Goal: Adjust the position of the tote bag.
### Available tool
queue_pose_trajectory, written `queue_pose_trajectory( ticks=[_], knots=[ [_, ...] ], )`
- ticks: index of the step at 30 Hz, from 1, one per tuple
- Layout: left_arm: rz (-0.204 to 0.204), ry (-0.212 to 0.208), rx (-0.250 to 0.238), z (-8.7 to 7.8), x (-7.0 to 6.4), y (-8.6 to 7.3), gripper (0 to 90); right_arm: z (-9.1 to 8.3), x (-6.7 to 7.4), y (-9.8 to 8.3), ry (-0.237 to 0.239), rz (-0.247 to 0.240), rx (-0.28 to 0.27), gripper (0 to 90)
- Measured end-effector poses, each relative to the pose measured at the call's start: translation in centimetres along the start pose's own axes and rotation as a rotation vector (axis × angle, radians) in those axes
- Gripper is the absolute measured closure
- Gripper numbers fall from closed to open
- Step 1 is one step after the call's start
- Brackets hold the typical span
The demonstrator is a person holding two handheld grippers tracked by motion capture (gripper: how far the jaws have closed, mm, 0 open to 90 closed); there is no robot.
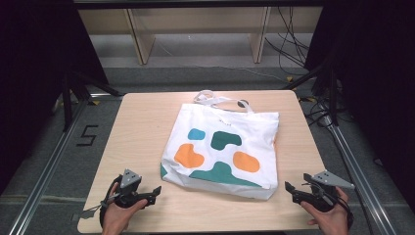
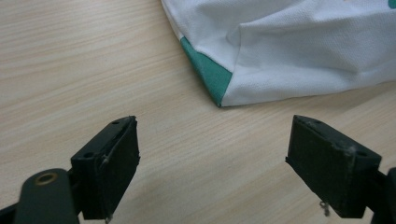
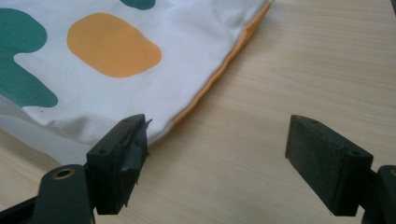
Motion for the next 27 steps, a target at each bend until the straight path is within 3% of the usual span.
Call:
queue_pose_trajectory(
  ticks=[3,5,6,8,10,12,15,18,19,22,24,25,26,27],
  knots=[
    [0.005,-0.010,-0.003,0.1,0.0,0.1,16.8,0.0,0.1,0.0,0.000,0.011,0.004,22.4],
    [-0.001,-0.005,-0.002,0.0,0.0,0.1,16.8,0.2,0.0,0.1,0.012,-0.014,-0.012,22.5],
    [-0.013,-0.012,-0.014,0.1,-0.1,0.3,16.8,0.2,-0.1,0.1,0.016,-0.028,-0.015,22.6],
    [-0.049,-0.023,-0.040,0.2,0.0,0.7,16.8,0.0,0.1,0.1,0.013,-0.006,0.000,22.8],
    [-0.051,-0.022,-0.049,0.3,0.1,1.0,16.9,0.0,0.4,0.1,0.015,0.014,-0.003,23.0],
    [-0.090,-0.053,-0.073,0.5,-0.3,1.6,17.6,0.1,0.5,0.1,0.013,0.001,-0.003,23.2],
    [-0.068,-0.061,-0.077,0.3,-0.4,2.4,18.0,0.0,0.6,0.3,0.016,-0.003,-0.003,24.0],
    [-0.077,-0.077,-0.097,0.1,-0.7,3.3,19.1,-0.1,1.1,0.5,0.040,0.003,-0.007,24.2],
    [-0.071,-0.084,-0.111,0.0,-0.7,4.3,19.3,0.2,0.9,0.8,0.038,-0.036,-0.030,24.2],
    [-0.051,-0.104,-0.127,0.3,-0.5,6.2,21.3,0.2,1.5,1.2,0.054,-0.035,-0.032,24.4],
    [-0.066,-0.111,-0.133,0.7,-0.5,6.9,21.9,0.2,1.6,1.4,0.060,-0.053,-0.043,24.5],
    [-0.072,-0.122,-0.129,1.3,-0.6,7.8,24.2,0.1,2.2,1.6,0.071,-0.046,-0.043,24.6],
    [-0.048,-0.117,-0.108,1.8,-0.6,8.0,25.0,0.0,2.6,1.5,0.077,-0.011,-0.028,24.6],
    [-0.029,-0.109,-0.091,2.4,-0.6,8.3,24.8,0.0,2.8,1.5,0.083,-0.017,-0.018,24.6]
  ],
)
Point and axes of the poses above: each handheld gripper's, and its own axes: z roughly forward along the jaws, y roughly out of its top, x roughly to its left, the point moved 8 cm from there along z, roughly forward along the jaws, and after that the axes turned 1 degree about -y, right-handed, at the moved point
